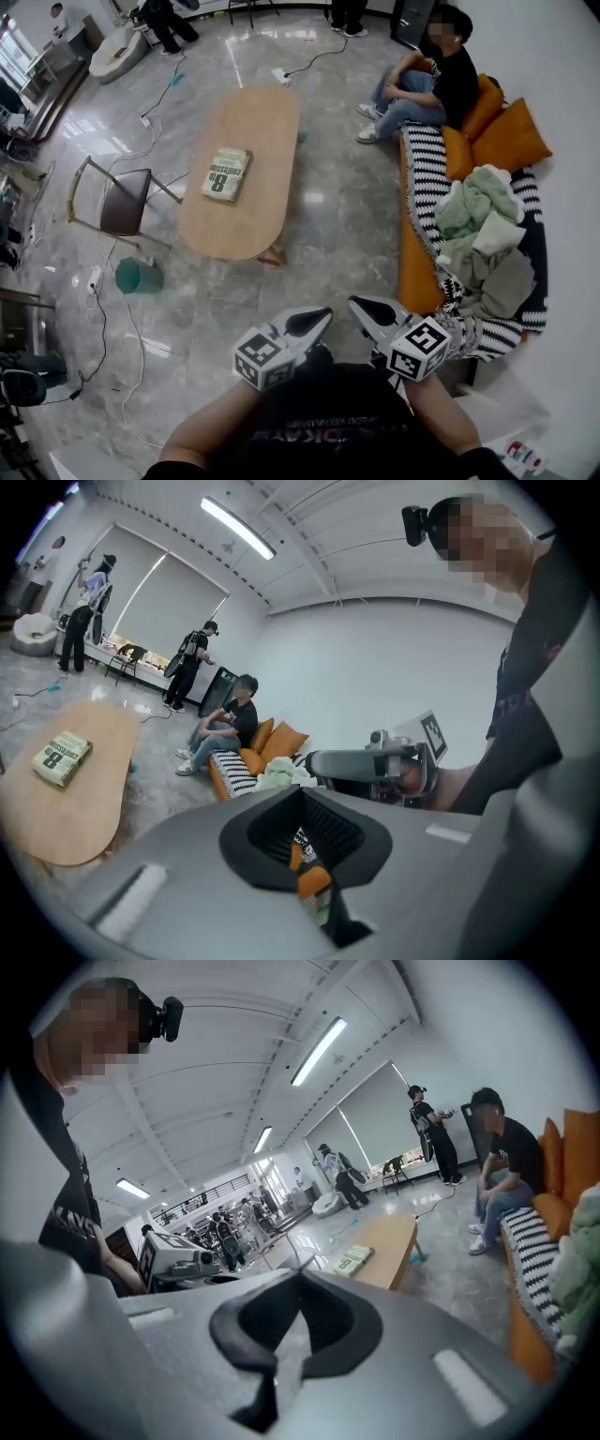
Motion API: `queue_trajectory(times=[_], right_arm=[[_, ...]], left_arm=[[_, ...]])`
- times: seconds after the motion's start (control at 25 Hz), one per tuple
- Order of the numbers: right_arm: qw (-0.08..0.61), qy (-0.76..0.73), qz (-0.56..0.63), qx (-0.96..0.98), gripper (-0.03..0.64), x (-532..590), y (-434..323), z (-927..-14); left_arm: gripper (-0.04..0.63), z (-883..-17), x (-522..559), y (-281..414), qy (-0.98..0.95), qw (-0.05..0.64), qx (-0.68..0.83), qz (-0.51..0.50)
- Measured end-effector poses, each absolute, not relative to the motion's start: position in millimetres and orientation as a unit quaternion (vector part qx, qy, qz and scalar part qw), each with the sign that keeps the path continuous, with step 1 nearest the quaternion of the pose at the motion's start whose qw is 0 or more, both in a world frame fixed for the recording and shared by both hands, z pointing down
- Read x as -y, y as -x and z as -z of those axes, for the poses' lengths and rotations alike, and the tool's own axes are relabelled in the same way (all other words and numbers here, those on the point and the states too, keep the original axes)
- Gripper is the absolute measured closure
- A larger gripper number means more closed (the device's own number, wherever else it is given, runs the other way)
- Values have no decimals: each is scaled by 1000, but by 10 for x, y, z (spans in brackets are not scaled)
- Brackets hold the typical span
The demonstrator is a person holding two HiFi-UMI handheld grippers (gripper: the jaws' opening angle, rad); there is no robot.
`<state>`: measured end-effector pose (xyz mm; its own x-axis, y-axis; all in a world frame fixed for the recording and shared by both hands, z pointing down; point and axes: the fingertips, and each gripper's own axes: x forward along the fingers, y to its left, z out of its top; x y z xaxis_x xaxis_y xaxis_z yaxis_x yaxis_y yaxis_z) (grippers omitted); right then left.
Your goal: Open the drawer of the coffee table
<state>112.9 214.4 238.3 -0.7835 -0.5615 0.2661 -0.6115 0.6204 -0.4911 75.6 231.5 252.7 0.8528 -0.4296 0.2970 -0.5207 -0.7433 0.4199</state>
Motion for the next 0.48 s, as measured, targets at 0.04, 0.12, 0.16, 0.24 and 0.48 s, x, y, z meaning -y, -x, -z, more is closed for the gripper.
queue_trajectory(times=[0.04,0.12,0.16,0.24,0.48], right_arm=[[42,-326,-288,899,615,-2059,-1114,-2380],[41,-326,-285,901,615,-1901,-1090,-2379],[41,-325,-284,901,617,-1821,-1072,-2377],[40,-320,-283,903,615,-1678,-1016,-2360],[48,-289,-280,914,616,-1375,-834,-2352]], left_arm=[[597,-2510,-2234,-722,-929,248,259,-89],[597,-2484,-2089,-644,-929,242,268,-86],[597,-2471,-2020,-595,-928,240,274,-84],[596,-2443,-1899,-487,-924,238,288,-81],[597,-2441,-1689,-227,-910,241,331,-73]])
